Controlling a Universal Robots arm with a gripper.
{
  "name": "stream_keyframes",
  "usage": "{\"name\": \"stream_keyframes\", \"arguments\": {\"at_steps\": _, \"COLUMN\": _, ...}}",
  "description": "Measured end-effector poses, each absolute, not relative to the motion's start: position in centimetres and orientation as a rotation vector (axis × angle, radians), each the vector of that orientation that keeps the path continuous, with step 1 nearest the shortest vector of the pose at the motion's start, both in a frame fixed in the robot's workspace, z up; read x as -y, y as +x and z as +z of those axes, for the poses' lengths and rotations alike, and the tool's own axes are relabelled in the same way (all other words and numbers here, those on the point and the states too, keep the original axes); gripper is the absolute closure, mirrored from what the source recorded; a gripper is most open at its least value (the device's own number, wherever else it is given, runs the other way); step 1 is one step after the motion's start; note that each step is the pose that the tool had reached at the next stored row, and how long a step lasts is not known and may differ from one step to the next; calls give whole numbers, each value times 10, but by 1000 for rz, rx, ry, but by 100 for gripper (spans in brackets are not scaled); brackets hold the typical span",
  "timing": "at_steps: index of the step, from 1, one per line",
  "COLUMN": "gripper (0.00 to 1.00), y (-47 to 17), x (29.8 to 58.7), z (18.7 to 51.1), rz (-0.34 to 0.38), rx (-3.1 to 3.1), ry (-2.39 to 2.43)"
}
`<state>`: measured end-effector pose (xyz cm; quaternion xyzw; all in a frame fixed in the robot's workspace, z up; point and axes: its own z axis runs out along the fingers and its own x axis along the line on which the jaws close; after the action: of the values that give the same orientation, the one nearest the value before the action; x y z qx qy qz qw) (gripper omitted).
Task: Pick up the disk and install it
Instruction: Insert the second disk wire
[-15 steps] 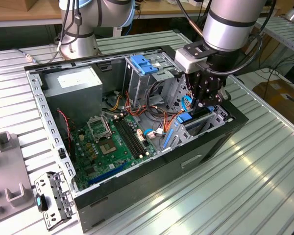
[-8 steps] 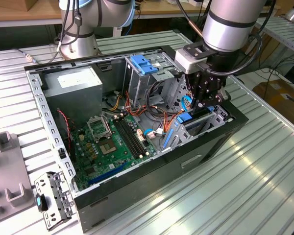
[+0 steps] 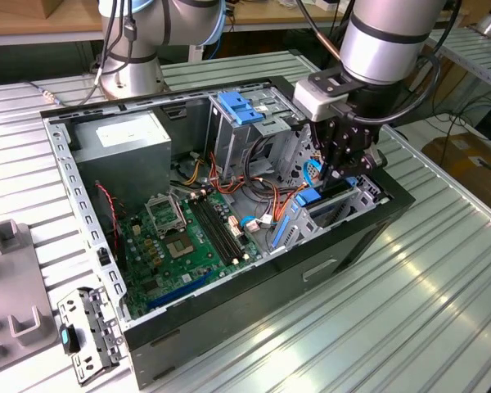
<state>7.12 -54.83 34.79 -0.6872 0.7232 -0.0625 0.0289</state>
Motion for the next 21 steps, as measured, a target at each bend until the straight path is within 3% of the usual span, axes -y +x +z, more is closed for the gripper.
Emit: {"name": "stream_keyframes", "arguments": {"at_steps": 21, "gripper": 84, "y": 71, "x": 549, "z": 340, "rz": -166, "rx": -2212, "ry": -2119}}
